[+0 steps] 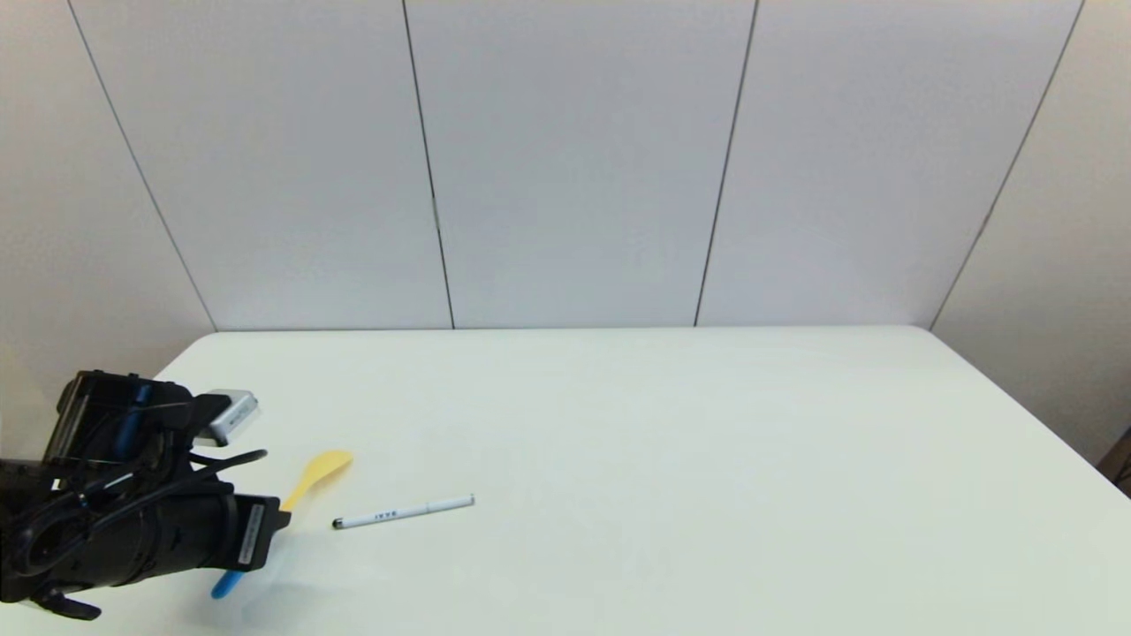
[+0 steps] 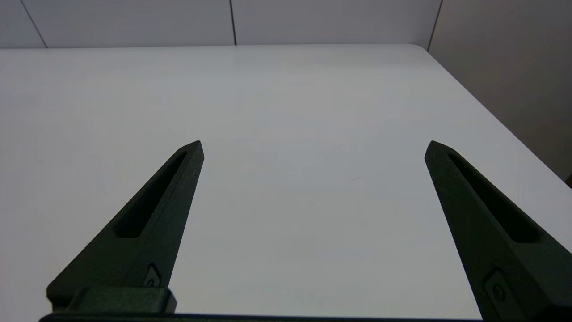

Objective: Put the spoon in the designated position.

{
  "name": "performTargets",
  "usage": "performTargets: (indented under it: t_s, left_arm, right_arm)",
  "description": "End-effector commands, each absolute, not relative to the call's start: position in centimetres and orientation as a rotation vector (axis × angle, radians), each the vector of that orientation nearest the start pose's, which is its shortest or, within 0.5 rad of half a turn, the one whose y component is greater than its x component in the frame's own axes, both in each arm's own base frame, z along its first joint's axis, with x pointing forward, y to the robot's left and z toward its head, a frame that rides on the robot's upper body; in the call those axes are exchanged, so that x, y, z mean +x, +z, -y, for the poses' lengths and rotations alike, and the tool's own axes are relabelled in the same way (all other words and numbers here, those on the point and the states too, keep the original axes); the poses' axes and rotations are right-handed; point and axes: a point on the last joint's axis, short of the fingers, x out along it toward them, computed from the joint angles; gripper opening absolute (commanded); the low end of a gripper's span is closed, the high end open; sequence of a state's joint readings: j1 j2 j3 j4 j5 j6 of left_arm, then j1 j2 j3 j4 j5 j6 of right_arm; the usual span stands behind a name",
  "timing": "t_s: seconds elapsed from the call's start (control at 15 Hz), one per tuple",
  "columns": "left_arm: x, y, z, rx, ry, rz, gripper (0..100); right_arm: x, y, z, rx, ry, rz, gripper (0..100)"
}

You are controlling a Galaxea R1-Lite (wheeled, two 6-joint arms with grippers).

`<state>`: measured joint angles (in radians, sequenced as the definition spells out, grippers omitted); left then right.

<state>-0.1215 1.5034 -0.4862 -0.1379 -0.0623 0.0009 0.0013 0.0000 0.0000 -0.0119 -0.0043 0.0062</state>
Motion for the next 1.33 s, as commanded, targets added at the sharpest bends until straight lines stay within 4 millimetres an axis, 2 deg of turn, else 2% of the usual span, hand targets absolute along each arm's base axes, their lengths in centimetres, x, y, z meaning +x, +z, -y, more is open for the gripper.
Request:
performTargets:
  t_s: [0.07,0.4,0.47,0.87,1.07,1.33]
  left_arm:
    - [19.9,11.2,2.6,0.027,-0.173,-0.878,0]
    - [19.8,11.5,2.6,0.022,-0.171,-0.865,0]
    - [19.8,11.5,2.6,0.021,-0.17,-0.865,100]
    - [19.8,11.6,2.5,0.025,-0.166,-0.857,100]
    - [19.8,13.9,2.5,0.027,-0.142,-0.792,100]
    - [17.7,17.8,2.0,0.009,-0.12,-0.701,100]
  right_arm:
    - [-2.3,7.6,0.0,0.006,-0.003,0.011,100]
    - [-2.3,7.6,0.0,0.006,-0.003,0.011,100]
    - [-2.3,7.6,0.0,0.006,-0.003,0.009,100]
    - [-2.3,7.6,0.0,0.006,-0.003,0.009,100]
    - [-2.3,7.6,0.0,0.006,-0.003,0.009,100]
    - [-2.3,7.6,0.0,0.006,-0.003,0.011,100]
